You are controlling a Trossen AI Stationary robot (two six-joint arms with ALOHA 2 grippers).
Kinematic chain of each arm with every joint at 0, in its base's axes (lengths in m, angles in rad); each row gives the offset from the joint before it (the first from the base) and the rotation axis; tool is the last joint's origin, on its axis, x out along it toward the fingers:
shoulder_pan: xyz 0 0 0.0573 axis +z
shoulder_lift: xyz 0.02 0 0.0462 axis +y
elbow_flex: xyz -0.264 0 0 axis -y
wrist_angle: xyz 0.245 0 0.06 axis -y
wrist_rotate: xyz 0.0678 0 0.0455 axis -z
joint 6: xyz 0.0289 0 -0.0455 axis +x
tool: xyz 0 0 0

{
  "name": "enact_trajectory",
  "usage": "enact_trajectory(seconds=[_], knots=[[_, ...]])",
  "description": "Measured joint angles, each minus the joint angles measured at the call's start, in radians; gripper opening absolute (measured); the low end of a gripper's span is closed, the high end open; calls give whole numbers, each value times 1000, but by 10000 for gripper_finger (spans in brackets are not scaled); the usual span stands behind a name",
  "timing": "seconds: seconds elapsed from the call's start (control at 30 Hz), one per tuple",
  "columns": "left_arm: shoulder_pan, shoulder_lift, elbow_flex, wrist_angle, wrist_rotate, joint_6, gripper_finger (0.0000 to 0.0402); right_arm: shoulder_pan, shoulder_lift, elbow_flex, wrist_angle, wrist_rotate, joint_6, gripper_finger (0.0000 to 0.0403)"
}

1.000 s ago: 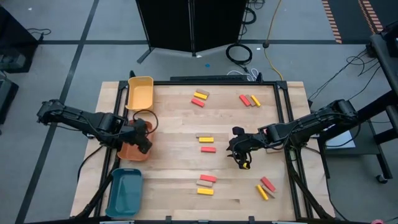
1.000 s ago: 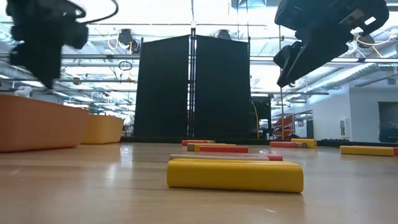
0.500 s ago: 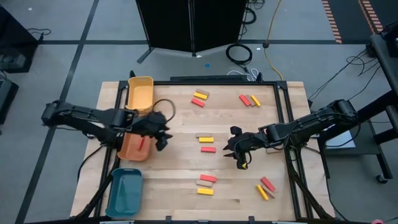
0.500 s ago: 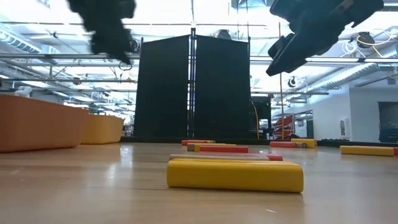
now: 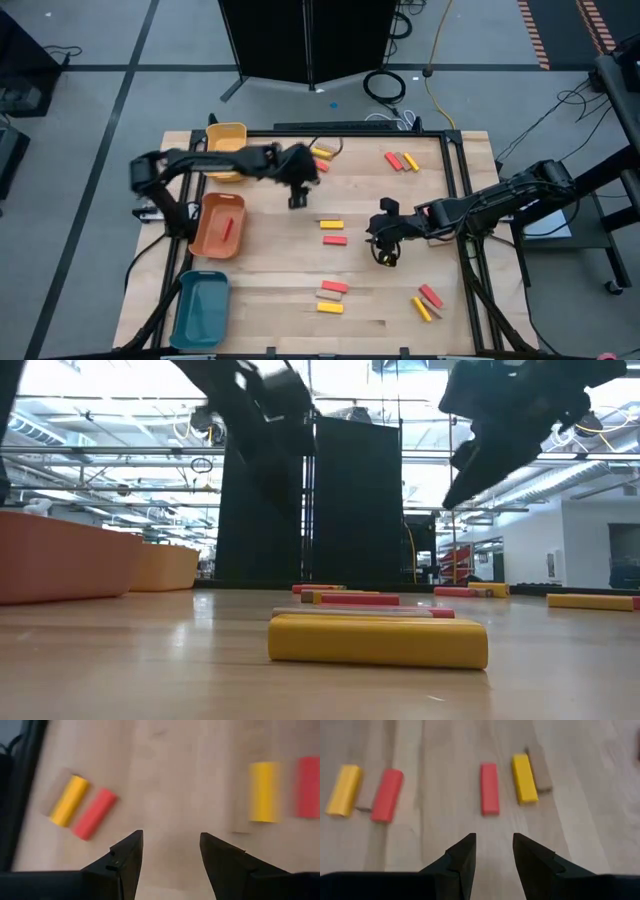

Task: Sort blocks
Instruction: Put the top left red block in the orange bin

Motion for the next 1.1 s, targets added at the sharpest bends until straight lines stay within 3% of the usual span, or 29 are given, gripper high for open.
enact_trajectory(seconds=[0.17,0.3,0.67,1.1], knots=[[120,187,167,-17,0,272,193,0,0,0,-16,48,3,123],[177,301,296,-95,0,398,193,0,0,0,-17,48,-19,123],[205,495,521,-283,55,497,193,0,0,0,-34,45,-28,123],[222,565,545,-318,70,507,193,0,0,0,-38,45,-47,123]])
